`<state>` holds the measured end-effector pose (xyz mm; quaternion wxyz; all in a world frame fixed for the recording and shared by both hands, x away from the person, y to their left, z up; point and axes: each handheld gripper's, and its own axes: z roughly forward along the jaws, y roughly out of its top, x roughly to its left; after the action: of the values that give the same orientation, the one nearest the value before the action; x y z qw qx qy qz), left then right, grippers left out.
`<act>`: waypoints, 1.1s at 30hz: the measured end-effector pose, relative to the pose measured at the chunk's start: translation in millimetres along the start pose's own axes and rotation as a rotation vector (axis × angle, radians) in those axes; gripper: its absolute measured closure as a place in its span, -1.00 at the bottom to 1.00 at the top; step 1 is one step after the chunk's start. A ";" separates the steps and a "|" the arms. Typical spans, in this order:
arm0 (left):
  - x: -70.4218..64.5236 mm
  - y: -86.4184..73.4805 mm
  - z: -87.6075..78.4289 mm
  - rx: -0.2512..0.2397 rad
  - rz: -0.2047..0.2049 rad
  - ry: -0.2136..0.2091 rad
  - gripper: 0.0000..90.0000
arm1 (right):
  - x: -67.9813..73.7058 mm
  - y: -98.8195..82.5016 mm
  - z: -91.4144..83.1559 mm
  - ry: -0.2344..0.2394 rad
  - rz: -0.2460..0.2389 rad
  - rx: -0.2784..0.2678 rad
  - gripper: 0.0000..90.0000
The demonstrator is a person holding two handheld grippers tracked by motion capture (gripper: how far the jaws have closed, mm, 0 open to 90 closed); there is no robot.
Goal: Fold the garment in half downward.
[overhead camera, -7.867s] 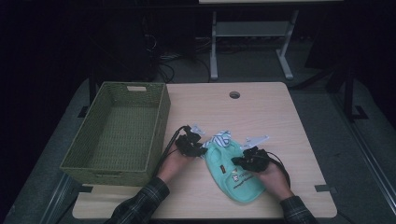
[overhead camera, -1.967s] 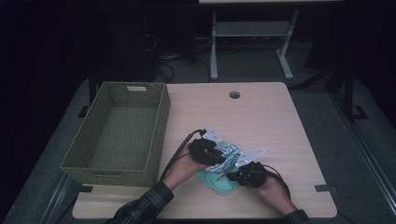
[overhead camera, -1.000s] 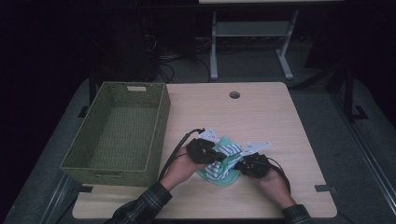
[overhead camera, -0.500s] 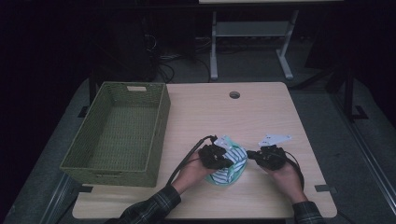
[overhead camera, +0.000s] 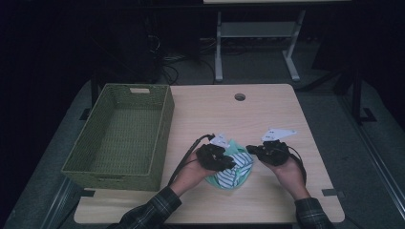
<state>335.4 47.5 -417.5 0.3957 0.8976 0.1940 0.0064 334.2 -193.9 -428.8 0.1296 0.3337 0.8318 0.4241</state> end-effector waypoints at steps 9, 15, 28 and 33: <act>16.4 -13.5 -26.7 0.012 -0.056 0.081 0.99 | 8.0 20.7 31.0 0.061 -0.025 0.005 0.99; 21.8 -27.1 -23.0 0.047 -0.076 0.100 0.99 | 10.1 30.0 51.9 0.080 -0.029 0.022 1.00; 25.5 -40.0 -1.5 0.181 -0.071 0.132 0.99 | 0.0 16.0 86.4 0.098 0.005 0.111 1.00; 23.1 -37.9 -8.2 0.144 -0.074 0.124 0.99 | 0.7 17.5 80.4 0.091 -0.006 0.101 0.99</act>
<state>342.4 84.7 -442.2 0.3174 0.9139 0.2509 0.0333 381.6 -136.3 -463.6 0.0760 0.3176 0.8583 0.3958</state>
